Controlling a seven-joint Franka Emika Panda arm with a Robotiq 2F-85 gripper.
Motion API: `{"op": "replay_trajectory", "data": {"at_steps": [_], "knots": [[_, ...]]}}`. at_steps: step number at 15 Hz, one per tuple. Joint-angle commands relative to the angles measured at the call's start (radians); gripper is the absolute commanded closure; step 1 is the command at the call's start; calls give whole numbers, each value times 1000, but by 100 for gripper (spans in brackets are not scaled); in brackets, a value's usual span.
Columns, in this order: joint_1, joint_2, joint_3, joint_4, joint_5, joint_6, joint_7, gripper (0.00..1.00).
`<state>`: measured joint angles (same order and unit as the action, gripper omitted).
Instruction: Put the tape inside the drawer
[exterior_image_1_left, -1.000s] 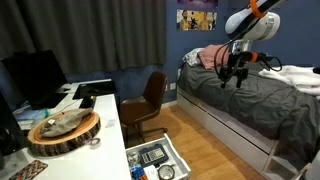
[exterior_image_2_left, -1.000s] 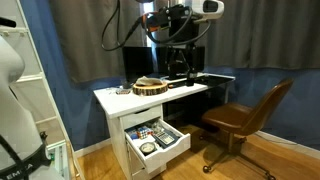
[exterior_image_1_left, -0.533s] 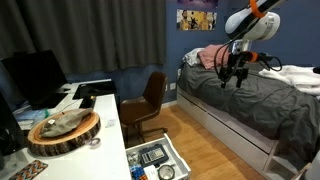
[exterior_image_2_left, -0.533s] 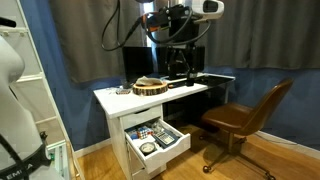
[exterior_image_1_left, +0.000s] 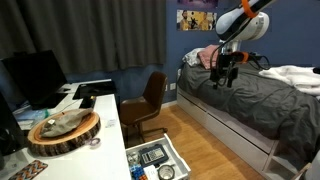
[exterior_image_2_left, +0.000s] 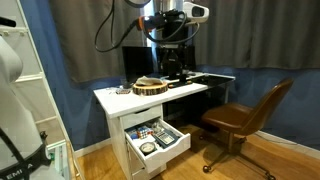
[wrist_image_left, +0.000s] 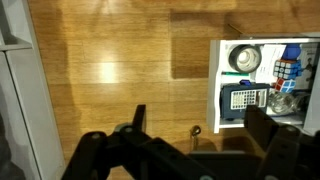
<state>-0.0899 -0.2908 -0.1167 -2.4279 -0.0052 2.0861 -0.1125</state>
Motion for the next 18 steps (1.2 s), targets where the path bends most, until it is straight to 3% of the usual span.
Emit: {"op": "replay_trajectory", "data": {"at_steps": [1,11,18], "knots": [[63,25,81,36,-46,-16,-7,0],[225,188,248,199,-128,17,-77,0],[310,318,337,355,-93,93,-111,0]]}}
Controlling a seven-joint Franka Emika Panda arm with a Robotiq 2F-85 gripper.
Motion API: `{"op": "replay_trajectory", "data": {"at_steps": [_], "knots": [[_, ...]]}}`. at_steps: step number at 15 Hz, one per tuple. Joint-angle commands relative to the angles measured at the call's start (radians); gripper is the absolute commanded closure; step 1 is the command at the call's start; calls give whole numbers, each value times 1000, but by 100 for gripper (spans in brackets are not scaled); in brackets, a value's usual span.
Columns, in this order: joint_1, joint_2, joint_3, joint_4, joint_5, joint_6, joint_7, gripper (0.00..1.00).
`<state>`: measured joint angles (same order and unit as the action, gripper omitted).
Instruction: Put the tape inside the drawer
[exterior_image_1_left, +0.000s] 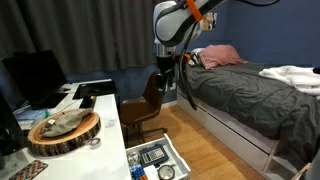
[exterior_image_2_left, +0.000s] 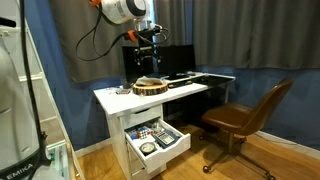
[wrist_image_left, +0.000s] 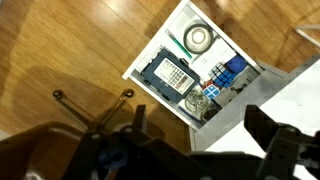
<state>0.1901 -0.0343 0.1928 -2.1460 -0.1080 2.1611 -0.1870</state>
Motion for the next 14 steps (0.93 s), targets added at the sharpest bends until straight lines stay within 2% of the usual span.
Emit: {"op": "replay_trajectory", "data": {"at_steps": [1,4,8,9,14], "knots": [[42,79,39,86,33,25,-48,0],[83,122,85,103,39,71,-97,0],[122,161,134,100,7,208,-186,0],[115,139,123,85,12,169,-127,0],[122,153,135,88,11,196,-169,0]]}}
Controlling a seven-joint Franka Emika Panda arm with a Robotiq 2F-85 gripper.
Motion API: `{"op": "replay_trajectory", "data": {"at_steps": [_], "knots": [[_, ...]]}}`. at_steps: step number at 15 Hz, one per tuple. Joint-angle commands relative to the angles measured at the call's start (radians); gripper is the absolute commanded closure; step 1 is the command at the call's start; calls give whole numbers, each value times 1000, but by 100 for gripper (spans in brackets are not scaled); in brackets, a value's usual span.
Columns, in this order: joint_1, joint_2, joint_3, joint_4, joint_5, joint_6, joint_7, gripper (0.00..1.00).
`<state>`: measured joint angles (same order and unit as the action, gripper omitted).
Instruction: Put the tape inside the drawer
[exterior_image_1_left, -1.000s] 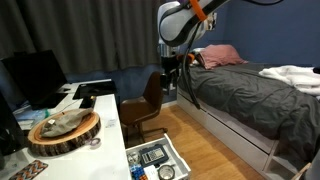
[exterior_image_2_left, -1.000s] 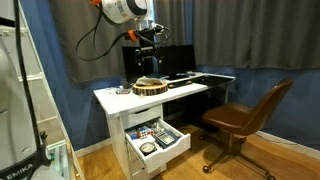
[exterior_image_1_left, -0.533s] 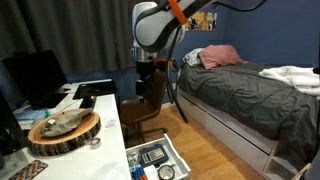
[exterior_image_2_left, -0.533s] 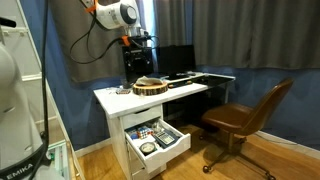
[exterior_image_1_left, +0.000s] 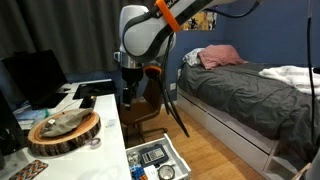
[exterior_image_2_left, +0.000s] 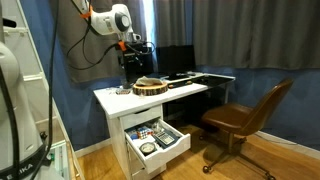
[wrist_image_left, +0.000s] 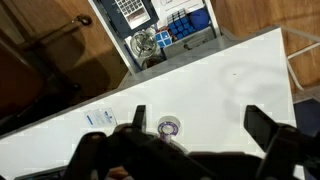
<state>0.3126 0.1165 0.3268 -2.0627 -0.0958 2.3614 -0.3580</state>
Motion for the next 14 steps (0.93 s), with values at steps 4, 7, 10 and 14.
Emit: {"op": "replay_trajectory", "data": {"at_steps": [4,7,10,14], "knots": [[-1,2,1,5,-1,-4,-1,0],[2,27,3,28,-12,4,-20,0],[7,103,9,86,-16,28,-52,0],[18,231,24,175,-19,97,-68,0]]}}
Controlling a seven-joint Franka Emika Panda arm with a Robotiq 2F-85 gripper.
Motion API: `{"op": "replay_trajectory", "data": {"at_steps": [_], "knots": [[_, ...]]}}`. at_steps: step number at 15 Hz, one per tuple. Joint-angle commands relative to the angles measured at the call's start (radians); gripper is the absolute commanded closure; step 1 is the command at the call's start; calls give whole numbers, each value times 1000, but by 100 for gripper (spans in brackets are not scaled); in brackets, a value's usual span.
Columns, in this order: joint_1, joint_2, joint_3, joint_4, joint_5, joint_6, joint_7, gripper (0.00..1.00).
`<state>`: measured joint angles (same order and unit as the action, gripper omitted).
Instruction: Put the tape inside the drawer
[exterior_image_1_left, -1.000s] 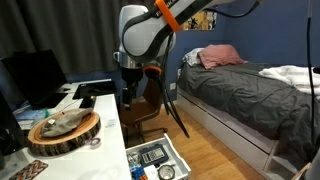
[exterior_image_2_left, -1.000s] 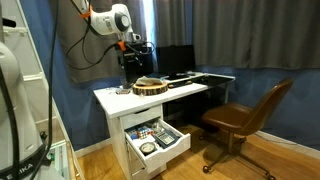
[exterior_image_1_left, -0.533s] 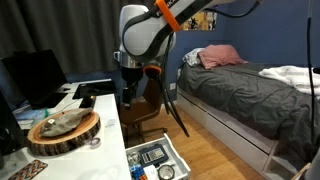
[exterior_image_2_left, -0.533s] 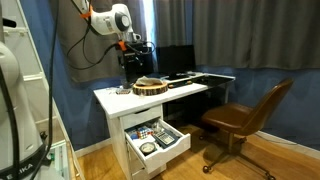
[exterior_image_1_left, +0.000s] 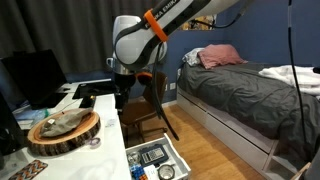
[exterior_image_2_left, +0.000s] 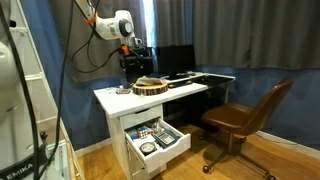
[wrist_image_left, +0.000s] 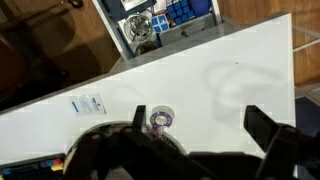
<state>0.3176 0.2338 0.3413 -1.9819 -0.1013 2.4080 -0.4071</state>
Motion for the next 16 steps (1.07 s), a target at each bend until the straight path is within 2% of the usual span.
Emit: {"op": "replay_trajectory", "data": {"at_steps": [1,4,9,16], "knots": [[15,146,12,114,-15,80,-20,0],[27,262,21,188,-18,167,-30,0],[39,461,47,343,-10,234,-75,0],[46,652,77,523,-13,228,-122,0]]}}
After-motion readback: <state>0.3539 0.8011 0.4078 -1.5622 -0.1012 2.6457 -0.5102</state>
